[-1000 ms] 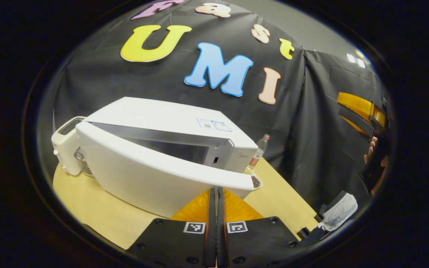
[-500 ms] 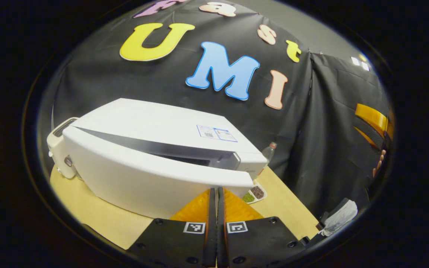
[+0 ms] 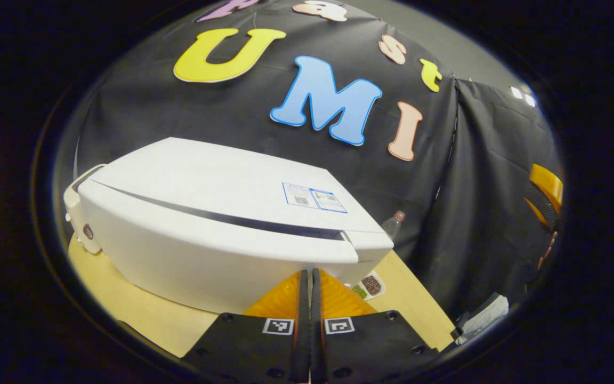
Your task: Open the microwave oven with the left hand, put the food in, and close the microwave oven.
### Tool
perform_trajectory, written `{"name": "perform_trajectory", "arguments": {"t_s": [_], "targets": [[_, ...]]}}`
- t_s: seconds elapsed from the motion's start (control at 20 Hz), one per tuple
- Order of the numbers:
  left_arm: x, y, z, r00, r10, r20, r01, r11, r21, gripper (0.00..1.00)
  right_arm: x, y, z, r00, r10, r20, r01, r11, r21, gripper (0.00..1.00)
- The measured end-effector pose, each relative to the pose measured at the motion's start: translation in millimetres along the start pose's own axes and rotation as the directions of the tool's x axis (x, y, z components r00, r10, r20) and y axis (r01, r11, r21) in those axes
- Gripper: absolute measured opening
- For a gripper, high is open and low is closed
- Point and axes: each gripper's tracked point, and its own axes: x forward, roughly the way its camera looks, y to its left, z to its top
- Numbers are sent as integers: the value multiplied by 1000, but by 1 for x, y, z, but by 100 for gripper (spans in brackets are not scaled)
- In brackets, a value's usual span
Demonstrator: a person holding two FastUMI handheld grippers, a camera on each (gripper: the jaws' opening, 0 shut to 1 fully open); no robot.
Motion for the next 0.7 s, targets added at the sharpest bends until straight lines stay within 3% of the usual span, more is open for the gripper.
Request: {"name": "perform_trajectory", "arguments": {"t_s": [0.3,0.7], "targets": [[5,-3,-2,1000,-5,-18,5,1000,2,8,-4,-4,-7,999,-33,-18,33,999,8,98],[7,-3,-2,1000,-11,-7,11,1000,5,9,-3,10,-7,1000,-19,-18,20,1000,6,98]]}}
